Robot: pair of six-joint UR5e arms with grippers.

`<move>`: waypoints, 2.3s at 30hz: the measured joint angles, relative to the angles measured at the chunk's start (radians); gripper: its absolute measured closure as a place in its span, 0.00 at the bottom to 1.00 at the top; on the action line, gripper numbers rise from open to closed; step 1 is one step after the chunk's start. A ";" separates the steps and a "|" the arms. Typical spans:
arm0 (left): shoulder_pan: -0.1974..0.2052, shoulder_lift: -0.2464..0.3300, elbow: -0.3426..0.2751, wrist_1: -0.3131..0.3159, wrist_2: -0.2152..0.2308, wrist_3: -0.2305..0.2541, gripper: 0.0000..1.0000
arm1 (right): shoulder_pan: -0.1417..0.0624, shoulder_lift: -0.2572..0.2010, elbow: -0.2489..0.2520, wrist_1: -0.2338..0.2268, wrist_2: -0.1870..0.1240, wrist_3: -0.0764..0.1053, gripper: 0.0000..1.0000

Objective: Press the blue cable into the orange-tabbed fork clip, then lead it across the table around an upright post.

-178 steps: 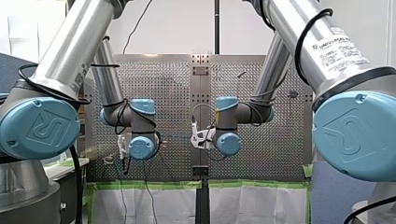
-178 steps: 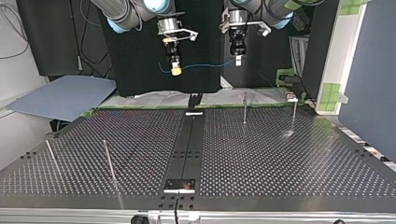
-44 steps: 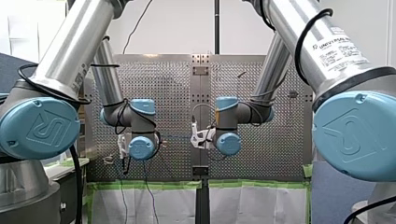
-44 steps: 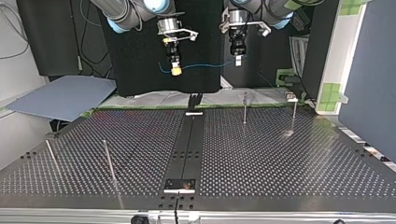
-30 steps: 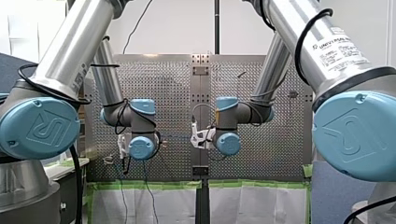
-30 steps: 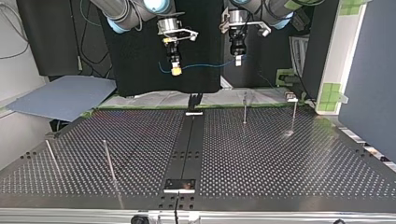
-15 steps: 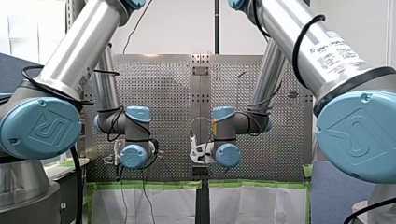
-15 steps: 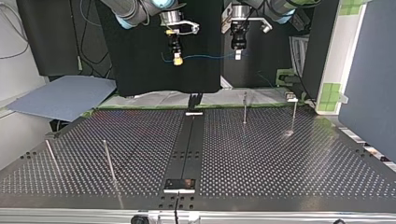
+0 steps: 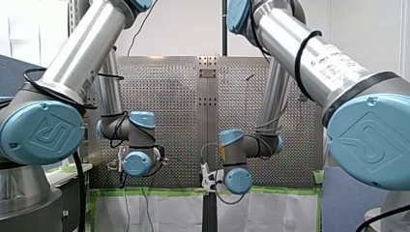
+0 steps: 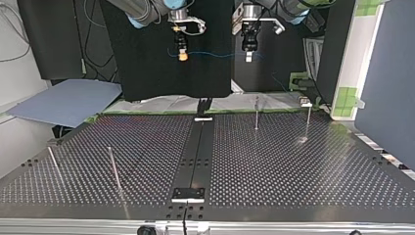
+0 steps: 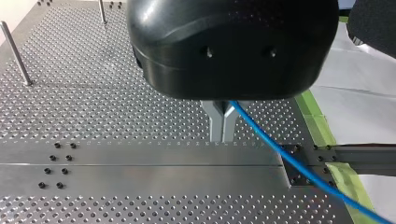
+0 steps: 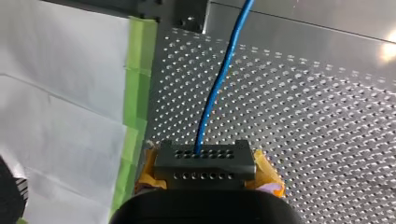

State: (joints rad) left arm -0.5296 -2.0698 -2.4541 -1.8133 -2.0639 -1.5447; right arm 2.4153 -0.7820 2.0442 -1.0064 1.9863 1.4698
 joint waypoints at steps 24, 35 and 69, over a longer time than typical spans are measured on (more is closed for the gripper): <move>0.061 0.090 -0.001 0.100 0.023 -0.168 1.00 | -0.012 -0.128 -0.059 -0.044 -0.119 0.105 1.00; 0.152 -0.012 0.011 0.161 0.083 -0.166 1.00 | -0.020 -0.025 -0.122 -0.079 -0.131 0.135 1.00; 0.393 -0.331 0.169 0.175 0.250 -0.186 1.00 | -0.123 0.151 -0.310 0.044 -0.194 0.139 1.00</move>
State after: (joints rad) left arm -0.1362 -2.4008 -2.2855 -1.6382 -1.8140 -1.7302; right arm 2.2921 -0.6309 1.7342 -0.9620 1.7921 1.6085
